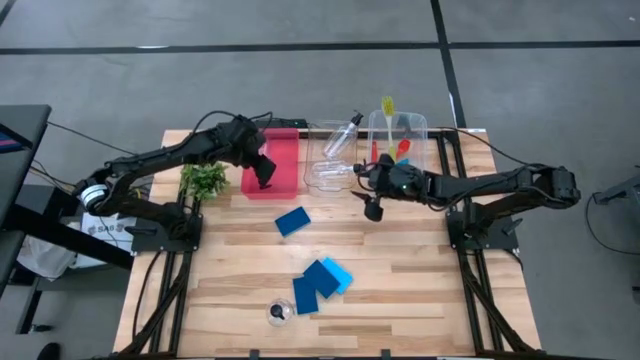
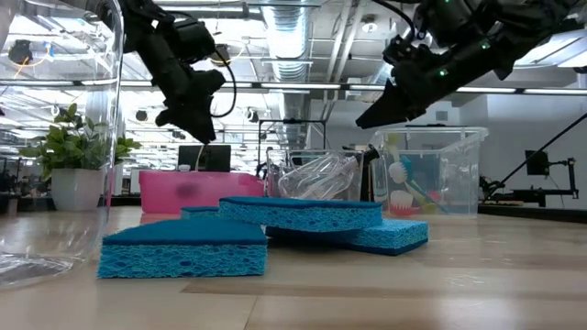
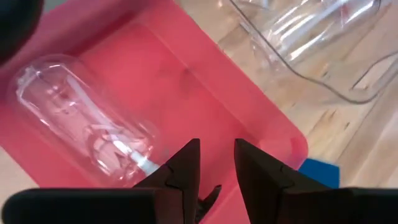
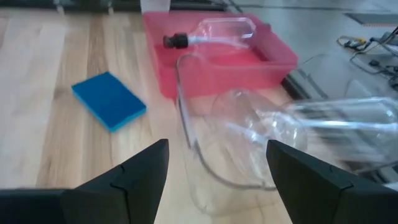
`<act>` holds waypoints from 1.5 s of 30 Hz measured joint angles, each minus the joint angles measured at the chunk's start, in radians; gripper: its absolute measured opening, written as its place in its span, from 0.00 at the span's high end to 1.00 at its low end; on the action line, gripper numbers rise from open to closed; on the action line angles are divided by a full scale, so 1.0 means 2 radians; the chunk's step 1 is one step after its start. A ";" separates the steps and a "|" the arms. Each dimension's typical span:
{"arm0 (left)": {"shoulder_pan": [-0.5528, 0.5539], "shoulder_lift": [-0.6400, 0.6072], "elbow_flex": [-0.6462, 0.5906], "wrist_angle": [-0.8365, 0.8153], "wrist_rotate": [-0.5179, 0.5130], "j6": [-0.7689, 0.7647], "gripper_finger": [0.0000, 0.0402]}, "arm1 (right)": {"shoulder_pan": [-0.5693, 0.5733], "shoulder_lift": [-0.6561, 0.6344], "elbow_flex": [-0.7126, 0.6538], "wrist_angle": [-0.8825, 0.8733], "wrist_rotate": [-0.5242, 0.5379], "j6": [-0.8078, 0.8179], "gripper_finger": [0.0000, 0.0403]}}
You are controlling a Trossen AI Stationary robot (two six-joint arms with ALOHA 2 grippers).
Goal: Pick & Place Kitchen Sink Supplies
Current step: Put the soap dispenser into the left transparent bin
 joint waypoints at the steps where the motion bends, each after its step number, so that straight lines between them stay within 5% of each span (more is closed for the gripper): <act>1: -0.002 -0.001 0.000 -0.001 -0.001 0.018 0.75 | 0.000 0.000 0.000 -0.005 0.000 0.000 0.34; 5: -0.023 -0.001 0.000 -0.003 -0.013 0.161 0.75 | 0.002 0.000 0.000 -0.016 0.000 -0.031 0.34; 12: -0.060 -0.001 0.002 -0.005 -0.133 0.362 0.75 | 0.002 0.000 0.000 -0.018 -0.001 -0.058 0.34; 16: -0.067 -0.001 0.002 -0.004 -0.155 0.472 0.75 | 0.002 0.000 0.000 -0.024 -0.001 -0.058 0.34; 45: -0.067 -0.001 -0.059 -0.003 -0.140 0.868 0.75 | -0.002 0.000 0.000 -0.062 -0.003 -0.121 0.34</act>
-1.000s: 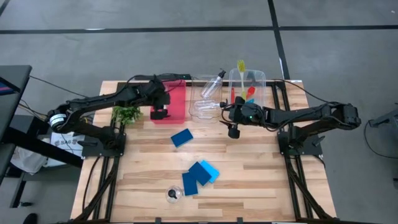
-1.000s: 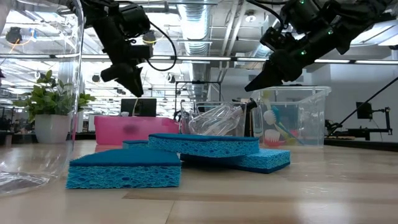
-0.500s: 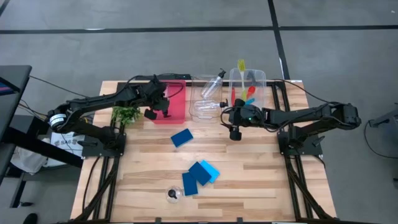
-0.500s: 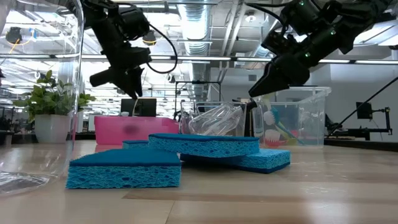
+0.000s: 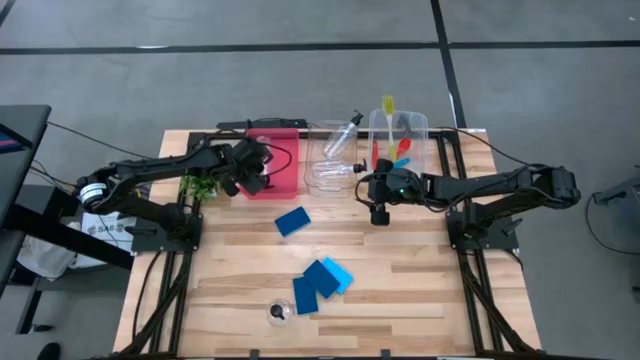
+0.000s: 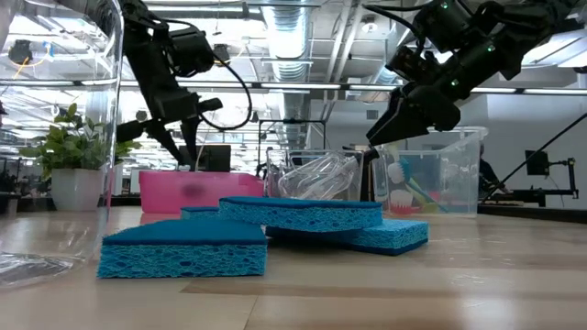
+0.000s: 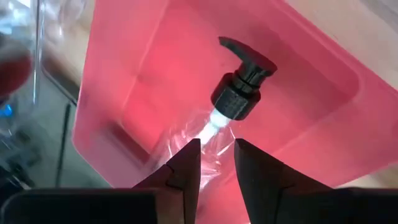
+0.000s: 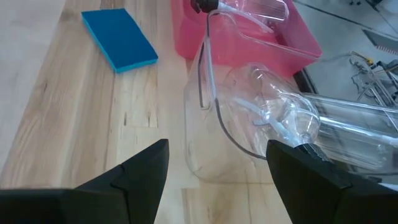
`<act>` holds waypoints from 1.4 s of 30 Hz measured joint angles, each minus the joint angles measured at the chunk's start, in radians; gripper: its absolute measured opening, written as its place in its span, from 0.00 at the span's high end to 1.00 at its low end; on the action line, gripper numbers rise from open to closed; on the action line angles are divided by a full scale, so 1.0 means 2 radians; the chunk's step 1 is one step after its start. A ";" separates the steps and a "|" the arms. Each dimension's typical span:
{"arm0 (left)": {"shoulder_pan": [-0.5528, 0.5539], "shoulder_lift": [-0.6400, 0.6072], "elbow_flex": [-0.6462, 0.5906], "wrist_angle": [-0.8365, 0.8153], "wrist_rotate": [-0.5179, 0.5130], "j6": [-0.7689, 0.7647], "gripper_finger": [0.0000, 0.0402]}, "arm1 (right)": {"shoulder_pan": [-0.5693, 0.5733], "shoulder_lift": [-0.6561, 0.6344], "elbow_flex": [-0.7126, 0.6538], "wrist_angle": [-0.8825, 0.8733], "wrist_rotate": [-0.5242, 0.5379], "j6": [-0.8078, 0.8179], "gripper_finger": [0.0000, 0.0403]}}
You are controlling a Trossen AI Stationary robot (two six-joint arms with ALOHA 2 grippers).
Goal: Pick & Place Kitchen Sink Supplies
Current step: Put the soap dispenser into the left transparent bin
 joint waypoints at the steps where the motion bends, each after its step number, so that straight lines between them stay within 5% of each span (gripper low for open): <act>1: 0.000 0.001 -0.003 0.005 0.000 0.013 0.75 | -0.001 0.000 0.000 -0.001 0.000 -0.001 0.34; 16: 0.000 0.038 -0.020 0.069 0.000 0.059 0.65 | -0.003 0.000 0.000 -0.007 -0.013 0.002 0.34; 42: 0.000 0.093 -0.020 0.086 0.021 0.158 0.71 | -0.004 0.000 0.000 -0.013 -0.024 0.002 0.34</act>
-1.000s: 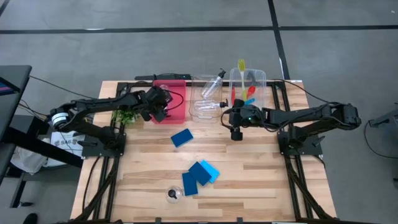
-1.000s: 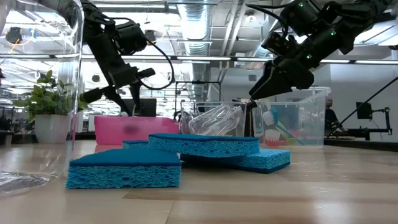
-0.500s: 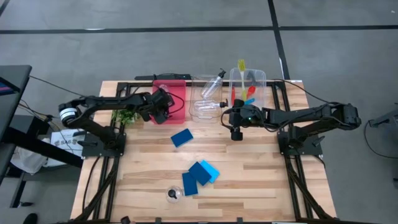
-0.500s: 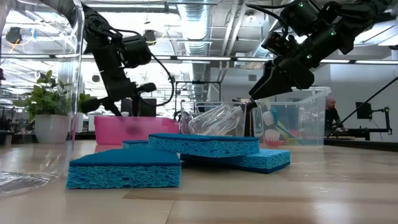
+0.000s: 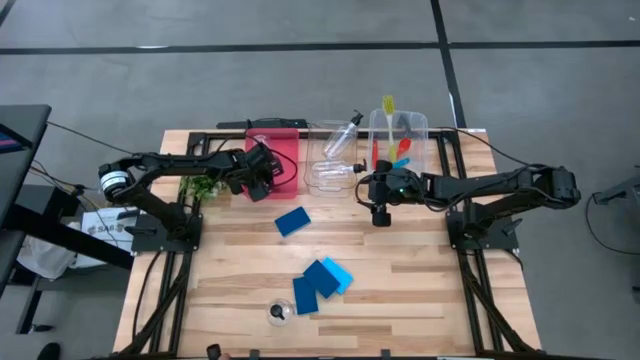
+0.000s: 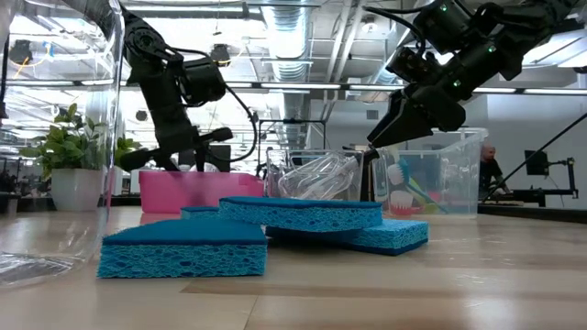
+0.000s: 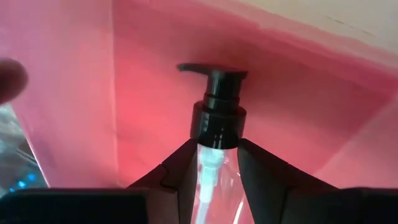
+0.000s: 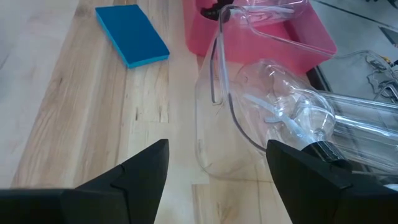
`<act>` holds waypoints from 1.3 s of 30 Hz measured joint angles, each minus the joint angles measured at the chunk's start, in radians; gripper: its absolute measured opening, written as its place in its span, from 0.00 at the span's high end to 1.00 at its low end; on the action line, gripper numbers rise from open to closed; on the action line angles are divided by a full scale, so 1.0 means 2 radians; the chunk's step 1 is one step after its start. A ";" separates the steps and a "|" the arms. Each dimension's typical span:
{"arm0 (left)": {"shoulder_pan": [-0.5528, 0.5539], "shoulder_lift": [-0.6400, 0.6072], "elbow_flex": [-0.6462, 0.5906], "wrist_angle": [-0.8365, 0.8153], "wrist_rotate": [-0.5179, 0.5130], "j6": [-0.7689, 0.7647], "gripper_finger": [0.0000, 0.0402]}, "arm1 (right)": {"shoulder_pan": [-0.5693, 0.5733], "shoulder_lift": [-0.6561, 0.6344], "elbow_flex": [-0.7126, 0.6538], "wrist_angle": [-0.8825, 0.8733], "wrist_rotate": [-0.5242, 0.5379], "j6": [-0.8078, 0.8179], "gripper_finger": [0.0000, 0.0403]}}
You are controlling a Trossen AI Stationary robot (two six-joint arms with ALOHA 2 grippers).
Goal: Pick & Place Kitchen Sink Supplies
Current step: Put the soap dispenser into the left transparent bin
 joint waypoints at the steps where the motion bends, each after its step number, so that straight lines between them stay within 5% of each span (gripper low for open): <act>1: 0.000 0.000 0.000 0.001 0.005 0.004 0.71 | 0.000 0.000 0.000 0.000 0.000 0.000 0.34; 7: 0.000 0.000 0.000 0.010 0.039 -0.007 0.71 | 0.000 0.000 0.000 -0.002 -0.003 0.000 0.34; 16: -0.004 -0.001 0.000 0.025 0.033 -0.065 0.71 | 0.000 0.000 0.000 -0.002 -0.011 0.001 0.34; 39: 0.017 -0.001 0.000 0.063 0.029 -0.077 0.71 | 0.000 0.000 0.000 -0.002 -0.014 0.001 0.34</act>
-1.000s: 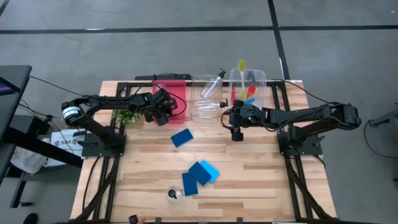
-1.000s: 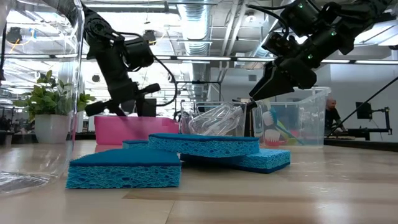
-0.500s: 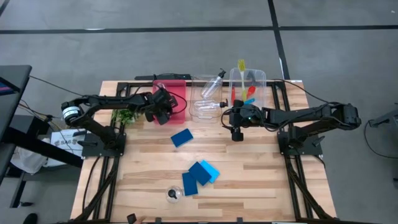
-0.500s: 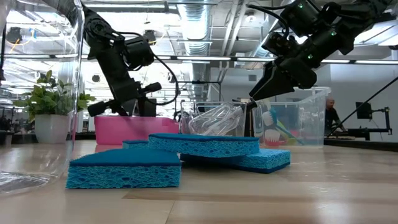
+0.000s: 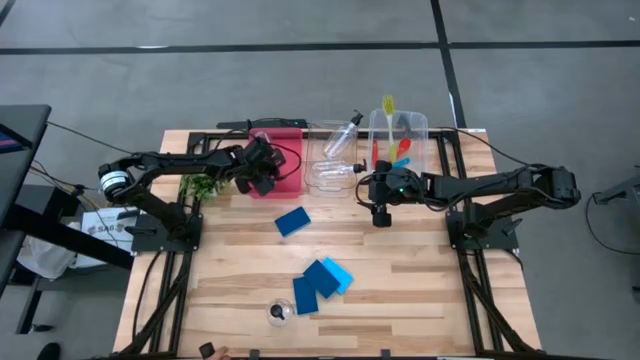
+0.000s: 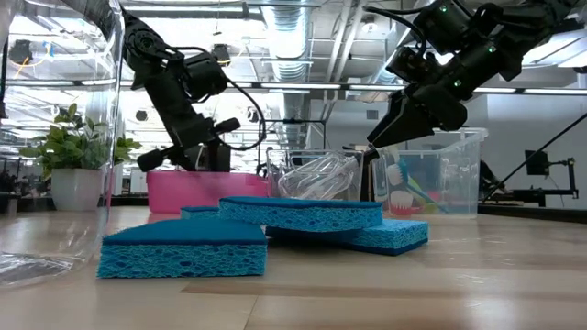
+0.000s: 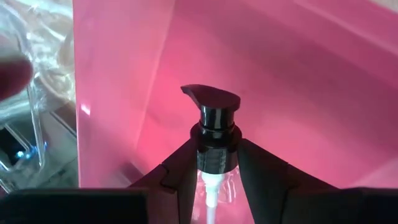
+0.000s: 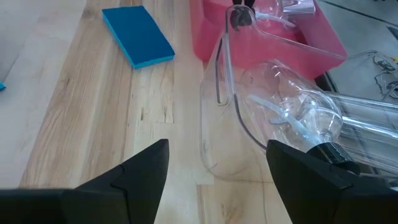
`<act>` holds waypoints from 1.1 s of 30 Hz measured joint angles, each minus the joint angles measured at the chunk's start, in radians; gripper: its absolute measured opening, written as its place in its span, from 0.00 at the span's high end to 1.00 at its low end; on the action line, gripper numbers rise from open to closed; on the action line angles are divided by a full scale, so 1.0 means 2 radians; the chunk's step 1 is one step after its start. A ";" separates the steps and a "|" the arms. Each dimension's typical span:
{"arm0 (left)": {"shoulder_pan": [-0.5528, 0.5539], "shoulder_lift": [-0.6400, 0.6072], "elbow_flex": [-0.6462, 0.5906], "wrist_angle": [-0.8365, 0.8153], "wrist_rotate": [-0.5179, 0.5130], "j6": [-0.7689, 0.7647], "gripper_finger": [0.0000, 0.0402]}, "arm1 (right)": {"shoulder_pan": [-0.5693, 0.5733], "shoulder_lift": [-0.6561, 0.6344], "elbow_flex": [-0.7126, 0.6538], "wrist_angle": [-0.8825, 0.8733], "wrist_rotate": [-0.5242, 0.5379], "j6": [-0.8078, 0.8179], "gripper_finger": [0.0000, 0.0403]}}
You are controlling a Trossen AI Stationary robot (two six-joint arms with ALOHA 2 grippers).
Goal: Pick & Place Kitchen Sink Supplies
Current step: Put the soap dispenser into the left transparent bin
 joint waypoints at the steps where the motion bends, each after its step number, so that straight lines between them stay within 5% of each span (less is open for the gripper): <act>1: -0.001 0.000 0.000 0.001 0.000 -0.010 0.71 | 0.000 0.000 0.000 0.000 0.000 0.000 0.34; 15: -0.019 0.000 0.000 0.007 -0.036 -0.028 0.55 | 0.000 0.000 0.000 0.000 -0.010 -0.001 0.34; 23: -0.013 0.000 0.000 0.008 0.004 -0.026 0.58 | 0.000 0.000 0.000 0.003 -0.012 -0.003 0.34; 33: -0.019 -0.002 0.000 0.009 -0.025 -0.029 0.61 | 0.000 0.000 0.000 0.006 -0.013 -0.003 0.34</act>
